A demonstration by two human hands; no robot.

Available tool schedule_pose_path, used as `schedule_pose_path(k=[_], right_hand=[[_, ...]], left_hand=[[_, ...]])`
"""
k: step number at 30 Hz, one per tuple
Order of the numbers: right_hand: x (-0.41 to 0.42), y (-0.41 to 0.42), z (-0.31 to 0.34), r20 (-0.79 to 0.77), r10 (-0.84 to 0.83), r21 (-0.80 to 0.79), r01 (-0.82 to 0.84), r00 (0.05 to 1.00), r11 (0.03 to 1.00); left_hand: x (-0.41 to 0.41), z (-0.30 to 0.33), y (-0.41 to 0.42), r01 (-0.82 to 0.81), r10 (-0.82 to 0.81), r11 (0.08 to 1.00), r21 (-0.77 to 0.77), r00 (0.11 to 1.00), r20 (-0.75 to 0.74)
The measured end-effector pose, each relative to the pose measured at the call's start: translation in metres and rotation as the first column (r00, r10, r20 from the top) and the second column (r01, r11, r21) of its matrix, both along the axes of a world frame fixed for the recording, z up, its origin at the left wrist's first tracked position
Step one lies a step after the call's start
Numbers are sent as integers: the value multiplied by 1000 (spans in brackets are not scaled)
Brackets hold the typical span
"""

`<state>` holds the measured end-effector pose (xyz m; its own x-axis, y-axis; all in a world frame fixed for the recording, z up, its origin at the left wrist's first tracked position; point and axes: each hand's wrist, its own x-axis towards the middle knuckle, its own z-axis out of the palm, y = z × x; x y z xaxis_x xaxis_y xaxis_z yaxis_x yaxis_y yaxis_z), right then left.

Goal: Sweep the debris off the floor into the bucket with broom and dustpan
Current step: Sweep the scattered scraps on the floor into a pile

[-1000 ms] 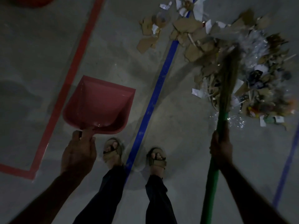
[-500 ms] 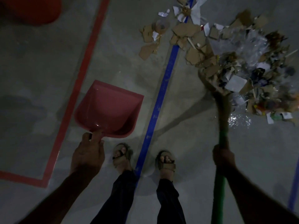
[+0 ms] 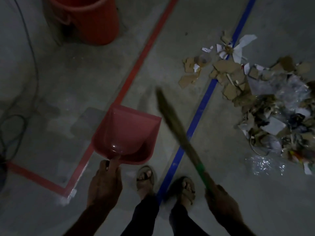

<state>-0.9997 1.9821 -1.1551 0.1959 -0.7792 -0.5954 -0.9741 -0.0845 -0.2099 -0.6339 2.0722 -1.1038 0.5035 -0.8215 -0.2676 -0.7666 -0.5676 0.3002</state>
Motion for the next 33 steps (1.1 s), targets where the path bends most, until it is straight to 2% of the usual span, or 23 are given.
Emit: schedule_pose_path(k=[1, 3, 5, 6, 8, 10, 13, 15, 17, 20, 24, 29, 33], right_hand=[[19, -4, -3, -20, 56, -34, -56, 998, 998], [58, -20, -19, 61, 139, 47, -142, 988, 989], [101, -36, -53, 119, 310, 96, -321, 943, 942], [119, -46, -70, 141, 337, 61, -348, 931, 936], [146, -66, -89, 131, 272, 132, -288, 953, 948], [169, -92, -92, 115, 325, 151, -340, 939, 928], [178, -147, -99, 49, 34, 214, -43, 998, 976], [162, -182, -121, 63, -150, 175, 137, 987, 975], [135, -215, -133, 105, -324, 201, 299, 940, 933], [74, -267, -154, 102, -580, 240, 546, 809, 803], [-10, -318, -152, 91, -715, 162, 698, 693, 697], [-116, -369, -153, 118, -809, 0, 815, 575, 579], [-158, -397, -120, 107, -827, -42, 833, 552, 551]], left_hand=[[7, 1, 0, -8, 8, 1000, 10, 1000, -15], [17, -2, 1, -48, 48, 999, 11, 999, 4], [25, -10, -5, -50, 50, 999, 17, 999, 8], [25, -13, -11, -23, 23, 999, 24, 1000, 9], [21, -18, -24, -9, 10, 999, 34, 1000, -9], [18, -23, -43, -36, 38, 998, 58, 999, -37], [9, -34, -80, 0, 3, 999, 45, 998, -57], [2, -43, -107, 9, -5, 999, 54, 998, -64], [-8, -48, -133, 16, -11, 998, 64, 997, -76], [-27, -55, -170, 60, -57, 998, 30, 996, -71], [-48, -60, -216, 105, -104, 994, 35, 993, -49], [-75, -65, -272, 267, -268, 963, -28, 963, -34], [-88, -61, -316, 328, -328, 945, -8, 944, -35]])
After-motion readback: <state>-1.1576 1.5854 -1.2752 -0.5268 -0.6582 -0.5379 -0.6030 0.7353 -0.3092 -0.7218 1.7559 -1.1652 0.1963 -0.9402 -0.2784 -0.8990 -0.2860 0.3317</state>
